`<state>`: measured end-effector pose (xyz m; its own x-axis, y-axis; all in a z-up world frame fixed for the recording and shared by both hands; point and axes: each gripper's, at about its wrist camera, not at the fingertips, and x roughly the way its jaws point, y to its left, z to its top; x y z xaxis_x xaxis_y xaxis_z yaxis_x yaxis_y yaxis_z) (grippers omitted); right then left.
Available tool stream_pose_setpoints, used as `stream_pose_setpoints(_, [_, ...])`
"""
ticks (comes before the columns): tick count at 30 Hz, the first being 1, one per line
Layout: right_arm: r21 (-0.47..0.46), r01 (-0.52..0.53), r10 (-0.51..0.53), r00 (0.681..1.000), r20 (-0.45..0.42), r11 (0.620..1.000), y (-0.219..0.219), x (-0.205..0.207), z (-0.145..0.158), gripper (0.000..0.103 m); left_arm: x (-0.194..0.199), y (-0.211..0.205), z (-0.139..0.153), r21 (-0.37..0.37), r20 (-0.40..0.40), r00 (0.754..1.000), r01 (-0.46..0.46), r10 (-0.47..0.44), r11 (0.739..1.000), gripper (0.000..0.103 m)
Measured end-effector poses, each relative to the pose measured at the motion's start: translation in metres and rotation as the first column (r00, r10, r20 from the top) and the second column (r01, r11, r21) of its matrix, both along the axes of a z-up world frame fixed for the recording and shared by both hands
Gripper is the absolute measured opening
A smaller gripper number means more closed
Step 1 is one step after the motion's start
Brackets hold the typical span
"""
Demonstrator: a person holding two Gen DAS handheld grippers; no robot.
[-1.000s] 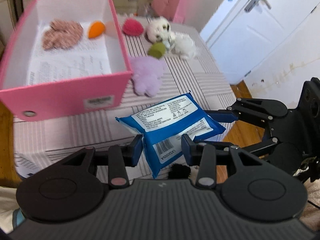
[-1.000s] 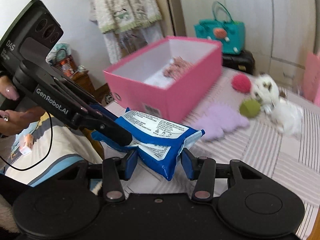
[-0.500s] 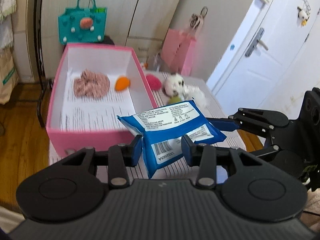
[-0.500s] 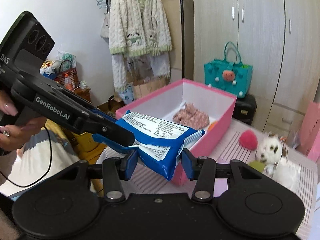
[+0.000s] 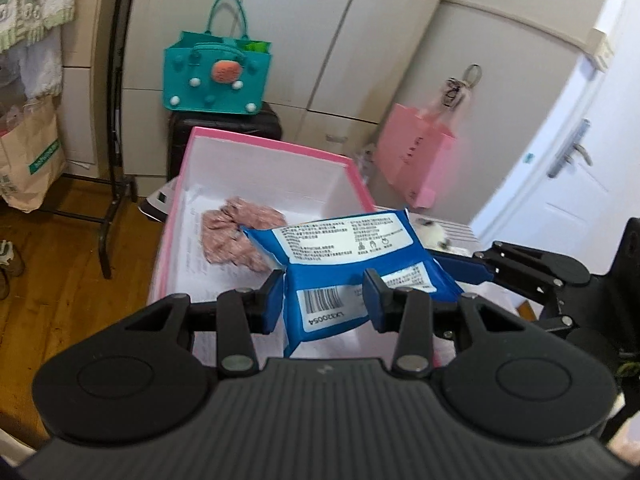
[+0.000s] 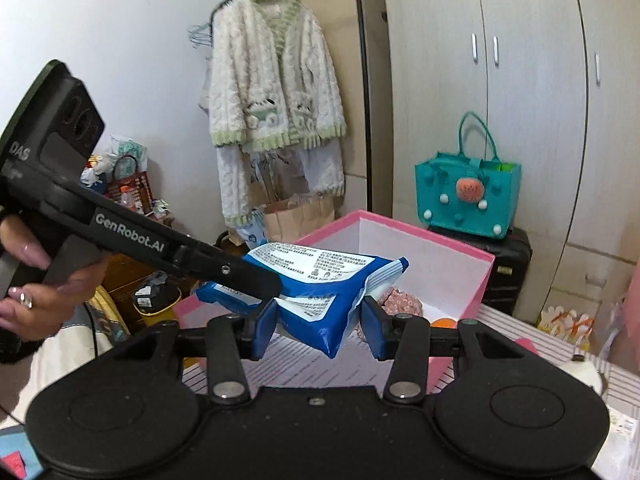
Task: Organize soft objects
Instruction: 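Lift the wipes pack with the left tool and carry it into the pink box, then open the left tool to release the pack and withdraw both tools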
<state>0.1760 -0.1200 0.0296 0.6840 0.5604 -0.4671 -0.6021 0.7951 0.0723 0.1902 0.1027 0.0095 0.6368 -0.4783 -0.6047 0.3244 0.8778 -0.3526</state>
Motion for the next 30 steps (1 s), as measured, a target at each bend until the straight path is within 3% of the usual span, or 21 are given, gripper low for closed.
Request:
stream_pose_setpoints(9, [-0.016,0.055,-0.057,0.981,-0.186,0.998,0.015,0.069,-0.036,0.051,0.071,-0.006,-0.043,0.078,-0.107,0.992,-0.052,0.060,0.996,0.039])
stream_pose_setpoints(14, [-0.049,0.055,-0.063,0.980,-0.189,0.997,0.018,0.074,-0.043,0.051,0.078,-0.019,-0.044,0.155,-0.096,0.994,-0.042,0.058,0.987,0.039])
stream_pose_setpoints(19, [-0.115,0.073,-0.093,0.981,-0.171,0.991,0.022,0.077,-0.043,0.052,0.079,-0.033,-0.044,0.242,-0.045,0.997,-0.048,0.061,0.969,0.040])
stream_pose_setpoints(23, [-0.164,0.097,-0.115,0.987,-0.110,0.982,0.023,0.070,-0.042,0.053,0.062,-0.042,-0.040,0.326,0.098,0.990,-0.128,0.102,0.936,0.042])
stream_pose_setpoints(27, [-0.142,0.102,-0.117,0.988,-0.102,0.985,0.011,0.059,-0.033,0.053,0.040,-0.042,-0.025,0.343,0.164,0.983,-0.136,0.083,0.930,0.042])
stream_pose_setpoints(30, [-0.108,0.096,-0.108,0.989,-0.105,0.989,0.000,0.047,-0.021,0.053,0.024,-0.042,-0.010,0.345,0.171,0.984,-0.102,0.045,0.933,0.043])
